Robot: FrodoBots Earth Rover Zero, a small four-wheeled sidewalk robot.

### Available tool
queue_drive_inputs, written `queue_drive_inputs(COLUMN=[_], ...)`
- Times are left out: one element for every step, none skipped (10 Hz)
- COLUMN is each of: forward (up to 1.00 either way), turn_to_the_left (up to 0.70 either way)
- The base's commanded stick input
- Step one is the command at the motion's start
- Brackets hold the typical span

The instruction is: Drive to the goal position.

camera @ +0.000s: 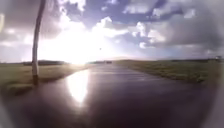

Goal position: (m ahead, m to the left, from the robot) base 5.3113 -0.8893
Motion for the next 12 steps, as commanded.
queue_drive_inputs(forward=[0.70, 0.70, 0.70, 0.70, 0.70, 0.70, 0.70, 0.70, 0.70, 0.70, 0.70, 0.70], turn_to_the_left=[0.00, 0.00, 0.00, 0.00, 0.00, 0.00, 0.00, 0.00, 0.00, 0.00, 0.00, 0.00])
